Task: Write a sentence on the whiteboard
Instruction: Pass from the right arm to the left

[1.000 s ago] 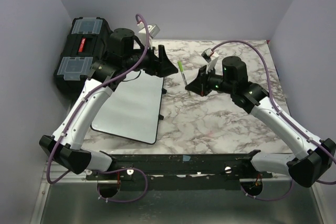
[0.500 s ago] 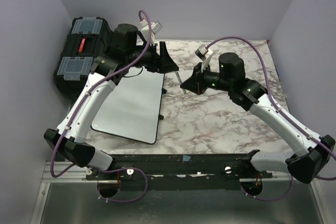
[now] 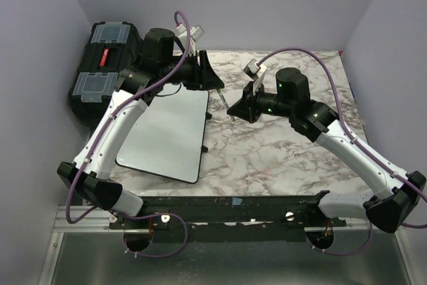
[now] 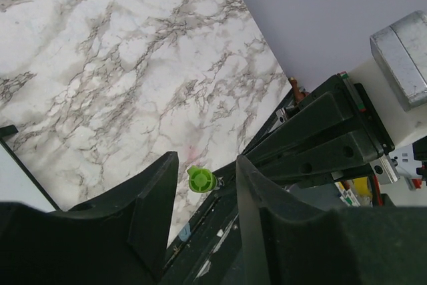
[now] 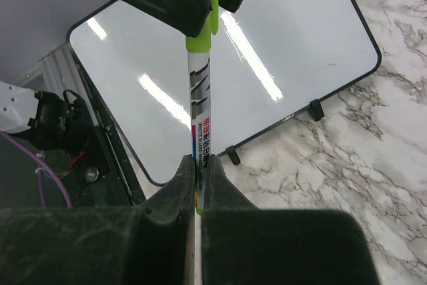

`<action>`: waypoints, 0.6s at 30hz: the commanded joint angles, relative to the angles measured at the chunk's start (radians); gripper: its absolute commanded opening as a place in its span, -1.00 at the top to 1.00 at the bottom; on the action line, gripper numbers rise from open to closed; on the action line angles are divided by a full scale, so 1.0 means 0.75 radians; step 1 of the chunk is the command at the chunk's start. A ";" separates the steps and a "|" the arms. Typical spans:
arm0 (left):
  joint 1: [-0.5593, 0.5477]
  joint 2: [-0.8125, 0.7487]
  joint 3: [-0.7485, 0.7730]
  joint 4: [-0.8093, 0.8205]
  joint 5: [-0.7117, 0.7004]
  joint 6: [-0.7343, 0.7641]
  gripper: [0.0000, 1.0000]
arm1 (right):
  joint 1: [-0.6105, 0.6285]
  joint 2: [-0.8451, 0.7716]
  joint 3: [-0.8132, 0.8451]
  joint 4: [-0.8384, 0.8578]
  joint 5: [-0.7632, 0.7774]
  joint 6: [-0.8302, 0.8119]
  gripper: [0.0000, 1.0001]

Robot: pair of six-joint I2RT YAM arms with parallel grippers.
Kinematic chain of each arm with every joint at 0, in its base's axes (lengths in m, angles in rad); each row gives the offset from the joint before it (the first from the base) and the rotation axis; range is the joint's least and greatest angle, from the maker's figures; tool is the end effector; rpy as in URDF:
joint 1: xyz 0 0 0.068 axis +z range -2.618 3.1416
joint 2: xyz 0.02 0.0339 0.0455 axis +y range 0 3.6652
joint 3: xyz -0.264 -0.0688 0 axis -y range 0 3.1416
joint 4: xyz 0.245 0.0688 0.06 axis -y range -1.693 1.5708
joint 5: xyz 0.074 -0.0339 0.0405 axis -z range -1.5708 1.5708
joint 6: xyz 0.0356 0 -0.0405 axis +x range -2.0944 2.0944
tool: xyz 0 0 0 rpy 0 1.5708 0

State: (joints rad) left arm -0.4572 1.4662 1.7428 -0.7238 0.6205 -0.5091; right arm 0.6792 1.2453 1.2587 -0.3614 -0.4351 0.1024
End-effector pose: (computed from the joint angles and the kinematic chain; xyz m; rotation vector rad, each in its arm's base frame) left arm 0.2642 -0.1530 0.4562 0.3707 2.1190 -1.2153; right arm 0.2082 0.1874 0.3907 -0.8556 1.8074 0.9316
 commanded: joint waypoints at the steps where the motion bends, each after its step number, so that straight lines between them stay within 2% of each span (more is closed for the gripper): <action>1: 0.009 0.011 0.039 -0.038 0.036 -0.011 0.23 | 0.015 -0.010 0.023 -0.017 -0.023 -0.040 0.99; 6: 0.008 0.010 0.033 -0.055 0.047 -0.001 0.35 | 0.017 -0.016 0.017 -0.012 -0.015 -0.044 0.99; 8: 0.008 0.005 0.022 -0.058 0.050 0.003 0.56 | 0.017 -0.022 0.011 -0.006 -0.011 -0.045 0.99; 11: 0.008 -0.002 0.001 -0.044 0.070 0.002 1.00 | 0.017 -0.028 0.002 0.004 0.000 -0.042 0.99; 13: 0.008 -0.007 -0.008 -0.030 0.071 -0.004 1.00 | 0.018 -0.038 -0.010 0.026 0.033 -0.021 0.99; 14: 0.011 -0.011 -0.015 -0.017 0.069 -0.013 1.00 | 0.018 -0.042 -0.018 0.038 0.057 -0.005 0.87; 15: 0.014 -0.020 -0.024 0.004 0.072 -0.027 1.00 | 0.017 -0.046 -0.026 0.058 0.082 0.013 0.59; 16: 0.016 -0.029 -0.031 0.026 0.074 -0.037 1.00 | 0.016 -0.050 -0.040 0.083 0.118 0.038 0.10; 17: 0.022 -0.041 -0.043 0.054 0.077 -0.055 1.00 | 0.017 -0.056 -0.052 0.105 0.148 0.066 -0.22; 18: 0.028 -0.051 -0.052 0.079 0.081 -0.069 1.00 | 0.017 -0.061 -0.068 0.132 0.176 0.097 -0.47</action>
State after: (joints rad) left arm -0.4511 1.4719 1.7348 -0.7353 0.6483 -0.5243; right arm 0.6865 1.2331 1.2430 -0.3416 -0.3996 0.1120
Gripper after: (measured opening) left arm 0.123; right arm 0.521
